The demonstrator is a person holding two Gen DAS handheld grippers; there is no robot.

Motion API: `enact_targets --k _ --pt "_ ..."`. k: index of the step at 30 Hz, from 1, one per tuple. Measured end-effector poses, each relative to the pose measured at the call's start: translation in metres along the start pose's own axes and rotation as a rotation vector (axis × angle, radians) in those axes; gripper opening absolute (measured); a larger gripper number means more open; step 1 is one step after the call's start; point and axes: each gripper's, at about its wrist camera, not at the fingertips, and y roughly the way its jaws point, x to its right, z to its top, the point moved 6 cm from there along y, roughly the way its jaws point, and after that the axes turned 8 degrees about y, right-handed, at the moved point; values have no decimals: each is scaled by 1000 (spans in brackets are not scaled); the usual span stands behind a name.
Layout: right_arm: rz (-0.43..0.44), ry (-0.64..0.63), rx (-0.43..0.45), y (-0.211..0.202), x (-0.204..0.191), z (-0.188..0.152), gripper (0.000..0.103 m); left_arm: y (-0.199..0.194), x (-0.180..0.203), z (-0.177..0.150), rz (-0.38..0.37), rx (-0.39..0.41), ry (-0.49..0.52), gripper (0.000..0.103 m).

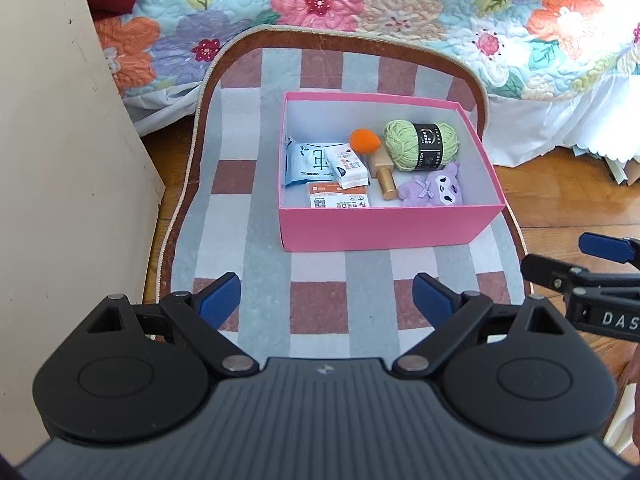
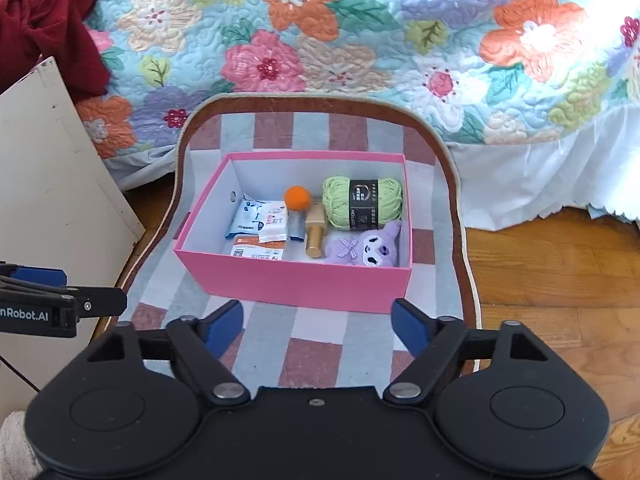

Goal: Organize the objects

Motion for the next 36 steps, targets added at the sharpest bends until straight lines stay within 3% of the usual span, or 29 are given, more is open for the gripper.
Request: enact_targets --k 3,8,15,36 --pt "-33 -19 -20 1 1 -4 92 0 3 1 -2 -3 1 96" --pt "-21 25 -76 7 9 -8 96 1 8 2 -9 -8 8 103" --pt "14 34 -133 10 12 -16 103 5 9 -3 13 -53 9 103" --pt "-35 47 -99 1 17 -12 103 8 1 -15 24 -127 -15 103"
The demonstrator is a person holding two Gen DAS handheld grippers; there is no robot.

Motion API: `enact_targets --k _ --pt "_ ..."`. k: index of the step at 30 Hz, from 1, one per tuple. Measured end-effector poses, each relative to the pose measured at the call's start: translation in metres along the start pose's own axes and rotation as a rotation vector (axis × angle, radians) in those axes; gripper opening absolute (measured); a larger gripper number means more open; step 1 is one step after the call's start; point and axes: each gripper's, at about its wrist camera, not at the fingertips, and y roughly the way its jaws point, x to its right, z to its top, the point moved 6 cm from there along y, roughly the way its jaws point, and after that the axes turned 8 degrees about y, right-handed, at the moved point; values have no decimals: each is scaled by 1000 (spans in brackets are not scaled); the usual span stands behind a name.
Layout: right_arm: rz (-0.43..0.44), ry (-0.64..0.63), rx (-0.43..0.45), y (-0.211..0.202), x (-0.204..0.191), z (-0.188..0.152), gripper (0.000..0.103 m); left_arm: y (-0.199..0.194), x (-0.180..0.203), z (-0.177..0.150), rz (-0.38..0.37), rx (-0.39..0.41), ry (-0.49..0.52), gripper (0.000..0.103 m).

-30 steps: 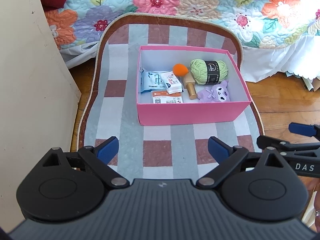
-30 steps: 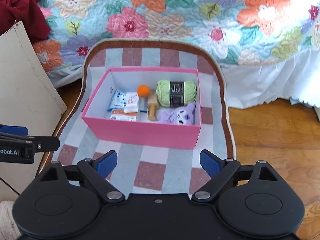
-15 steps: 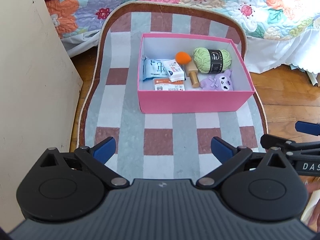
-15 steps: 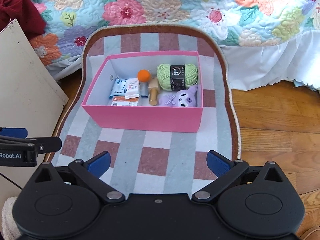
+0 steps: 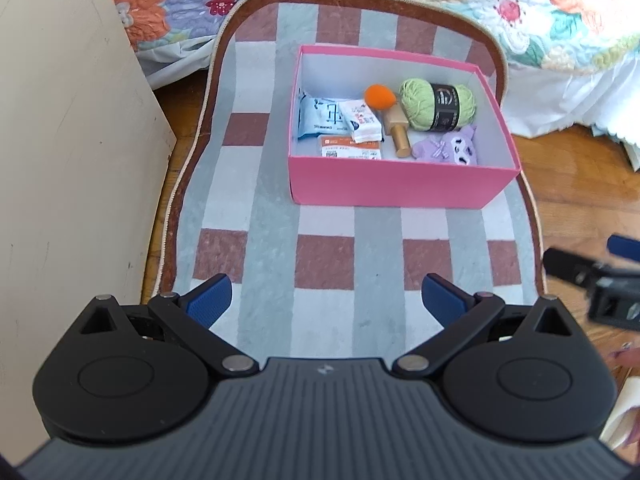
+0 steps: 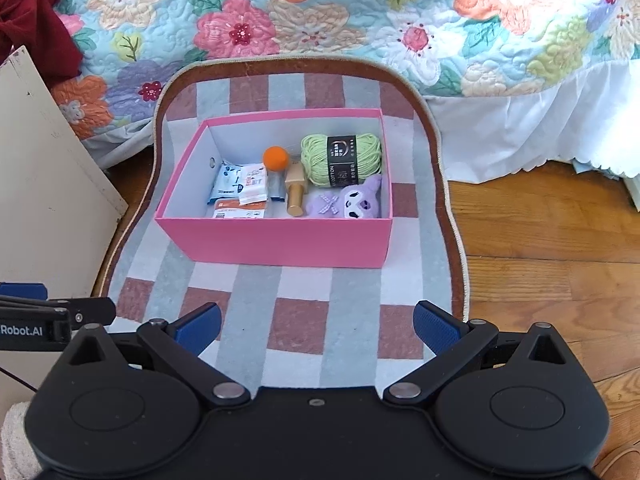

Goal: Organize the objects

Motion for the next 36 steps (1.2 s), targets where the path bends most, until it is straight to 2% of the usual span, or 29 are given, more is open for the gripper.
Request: enact_targets --k 6,25,36 --pt "10 0 23 -6 -2 2 103 5 -1 -3 -1 -17 1 103" --pt "-25 7 -4 -4 2 2 103 12 -8 -8 29 -63 3 103" --pt "-16 17 -24 -4 2 -2 103 13 -10 -9 38 -70 -1 103"
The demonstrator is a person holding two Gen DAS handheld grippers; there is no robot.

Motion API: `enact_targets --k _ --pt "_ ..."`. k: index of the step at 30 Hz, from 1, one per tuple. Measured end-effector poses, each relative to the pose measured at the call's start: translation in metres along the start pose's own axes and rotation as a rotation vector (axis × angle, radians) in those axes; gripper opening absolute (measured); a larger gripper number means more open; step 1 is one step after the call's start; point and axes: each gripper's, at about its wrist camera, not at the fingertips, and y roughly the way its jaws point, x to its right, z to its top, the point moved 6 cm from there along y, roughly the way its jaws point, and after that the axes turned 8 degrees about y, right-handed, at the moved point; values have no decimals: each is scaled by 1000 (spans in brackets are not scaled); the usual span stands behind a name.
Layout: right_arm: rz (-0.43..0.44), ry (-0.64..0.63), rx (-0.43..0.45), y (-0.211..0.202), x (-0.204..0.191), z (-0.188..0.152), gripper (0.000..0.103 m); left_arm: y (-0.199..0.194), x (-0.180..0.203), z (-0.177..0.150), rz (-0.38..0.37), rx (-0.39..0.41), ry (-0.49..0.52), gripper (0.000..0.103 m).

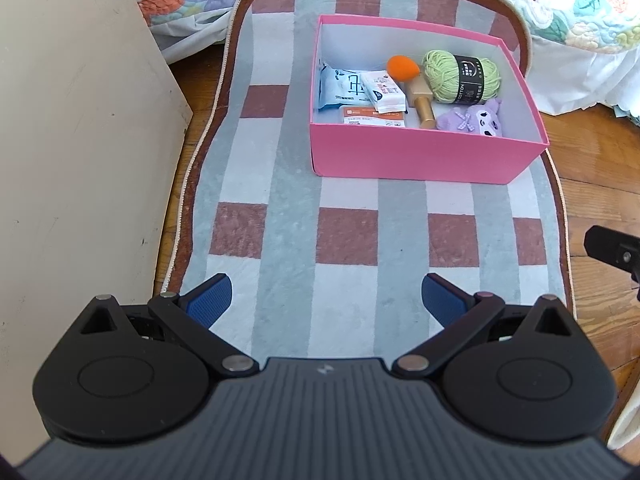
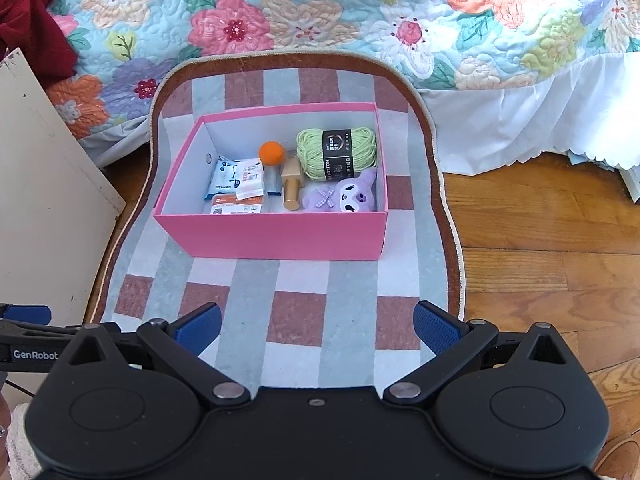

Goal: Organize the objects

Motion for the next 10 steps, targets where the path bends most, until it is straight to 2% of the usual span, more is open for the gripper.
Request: enact_targets --k 10 --pt "-14 7 -7 1 5 0 103 -2 2 -1 5 6 9 103"
